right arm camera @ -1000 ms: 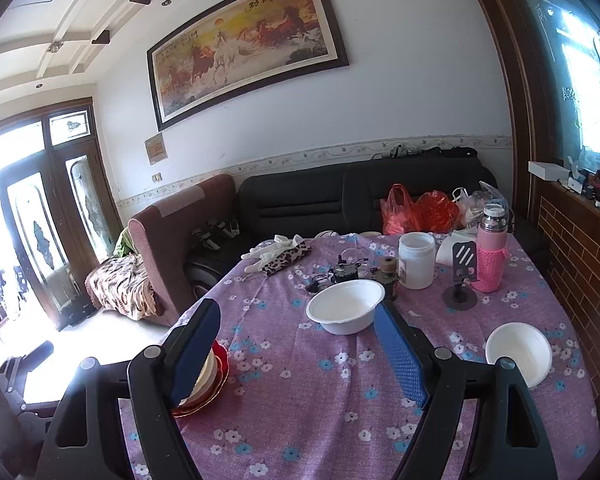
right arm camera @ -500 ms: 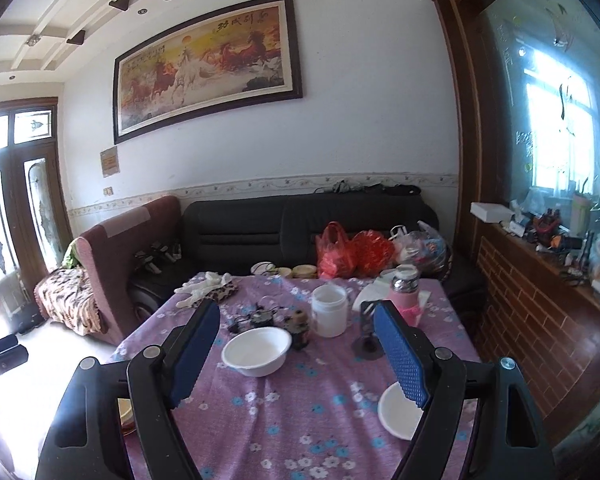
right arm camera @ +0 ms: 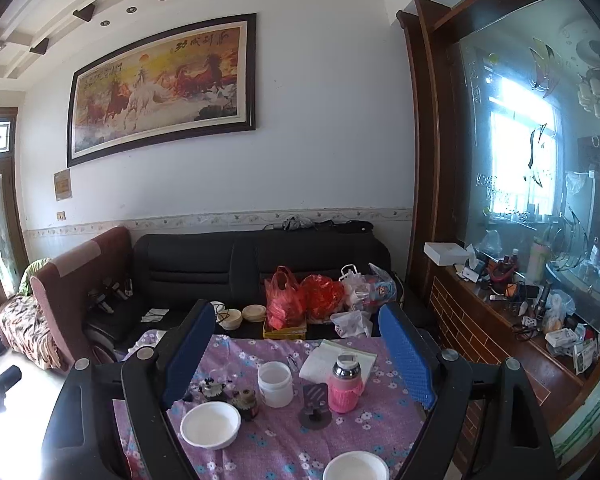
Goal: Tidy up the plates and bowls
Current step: 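Move both grippers to the white foam bowl beside the motors, then close both grippers on the rim of the white foam bowl, then carry the white bowl with both grippers and lower it onto the stack, then open both grippers and lift away from the white bowl, then move both grippers to the small white bowl near the pink thermos, then close both grippers on the rim of the small white bowl, then carry the small white bowl with both grippers and lower it onto the stack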
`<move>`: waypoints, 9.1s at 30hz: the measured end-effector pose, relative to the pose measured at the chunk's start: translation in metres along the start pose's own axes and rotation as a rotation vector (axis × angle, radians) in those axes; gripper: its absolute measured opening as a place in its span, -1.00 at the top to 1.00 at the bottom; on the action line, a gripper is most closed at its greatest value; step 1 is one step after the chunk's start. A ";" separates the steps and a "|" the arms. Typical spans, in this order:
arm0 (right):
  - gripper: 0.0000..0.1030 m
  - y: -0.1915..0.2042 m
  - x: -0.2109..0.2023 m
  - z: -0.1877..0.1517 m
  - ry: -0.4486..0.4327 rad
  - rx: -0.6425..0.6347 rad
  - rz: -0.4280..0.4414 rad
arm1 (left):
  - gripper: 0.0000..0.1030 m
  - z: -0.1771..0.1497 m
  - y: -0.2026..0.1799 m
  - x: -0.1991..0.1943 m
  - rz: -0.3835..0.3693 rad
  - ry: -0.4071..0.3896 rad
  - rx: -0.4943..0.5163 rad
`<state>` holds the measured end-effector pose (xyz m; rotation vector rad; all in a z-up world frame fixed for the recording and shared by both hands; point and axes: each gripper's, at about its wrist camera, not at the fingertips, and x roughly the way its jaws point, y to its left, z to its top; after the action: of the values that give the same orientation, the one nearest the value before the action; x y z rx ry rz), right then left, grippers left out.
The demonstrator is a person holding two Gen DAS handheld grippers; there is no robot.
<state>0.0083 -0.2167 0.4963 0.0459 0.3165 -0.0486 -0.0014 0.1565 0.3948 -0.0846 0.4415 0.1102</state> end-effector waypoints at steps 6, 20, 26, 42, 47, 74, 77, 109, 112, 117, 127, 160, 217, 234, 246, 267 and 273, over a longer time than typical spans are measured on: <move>-0.79 0.010 0.050 0.021 0.073 0.078 0.056 | -0.88 0.010 0.007 0.058 -0.077 0.087 -0.118; -0.68 0.019 0.273 -0.218 0.600 0.160 0.189 | -0.88 -0.159 -0.036 0.292 -0.200 0.560 -0.281; -0.46 0.047 0.329 -0.292 0.751 0.203 0.248 | -0.88 -0.188 -0.059 0.331 -0.203 0.647 -0.293; 0.31 0.094 0.375 -0.345 0.818 0.147 0.245 | 0.13 -0.227 -0.085 0.395 -0.184 0.799 -0.258; 0.67 0.096 0.378 -0.353 0.838 0.155 0.252 | 0.64 -0.233 -0.101 0.391 -0.193 0.811 -0.185; 0.67 0.194 0.198 -0.306 0.632 -0.023 0.466 | 0.64 -0.202 0.026 0.177 -0.169 0.429 -0.324; 0.66 0.221 0.179 -0.306 0.625 -0.056 0.506 | 0.64 -0.203 0.051 0.152 -0.120 0.386 -0.307; 0.55 0.346 0.140 -0.398 0.771 -0.209 0.608 | 0.47 -0.276 0.157 0.132 0.149 0.427 -0.255; 0.49 0.349 0.140 -0.397 0.749 -0.228 0.604 | 0.20 -0.274 0.160 0.128 0.160 0.406 -0.268; 0.04 0.351 0.137 -0.392 0.702 -0.250 0.593 | 0.04 -0.274 0.164 0.122 0.167 0.387 -0.278; -0.45 0.355 0.117 -0.382 0.575 -0.312 0.563 | -0.04 -0.268 0.172 0.101 0.168 0.327 -0.305; -0.48 0.228 0.110 -0.375 0.547 -0.071 0.513 | -0.83 -0.263 0.059 0.036 0.280 0.127 0.049; -0.33 -0.215 0.188 -0.410 0.485 0.560 -0.085 | -0.82 -0.269 -0.318 0.222 -0.404 0.537 0.190; -0.17 -0.211 0.201 -0.422 0.554 0.532 -0.103 | -0.28 -0.313 -0.388 0.290 -0.465 0.725 0.176; 0.46 -0.204 0.209 -0.428 0.591 0.521 -0.067 | 0.62 -0.315 -0.405 0.285 -0.502 0.725 0.233; 0.63 -0.123 0.201 -0.422 0.559 0.427 0.250 | 0.62 -0.300 -0.287 0.219 -0.402 0.560 0.148; 0.63 -0.080 0.197 -0.428 0.599 0.349 0.338 | 0.64 -0.306 -0.234 0.200 -0.364 0.525 0.069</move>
<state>0.0582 -0.2818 0.0253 0.4652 0.8920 0.2510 0.0786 -0.0903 0.0467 -0.1248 0.9449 -0.2935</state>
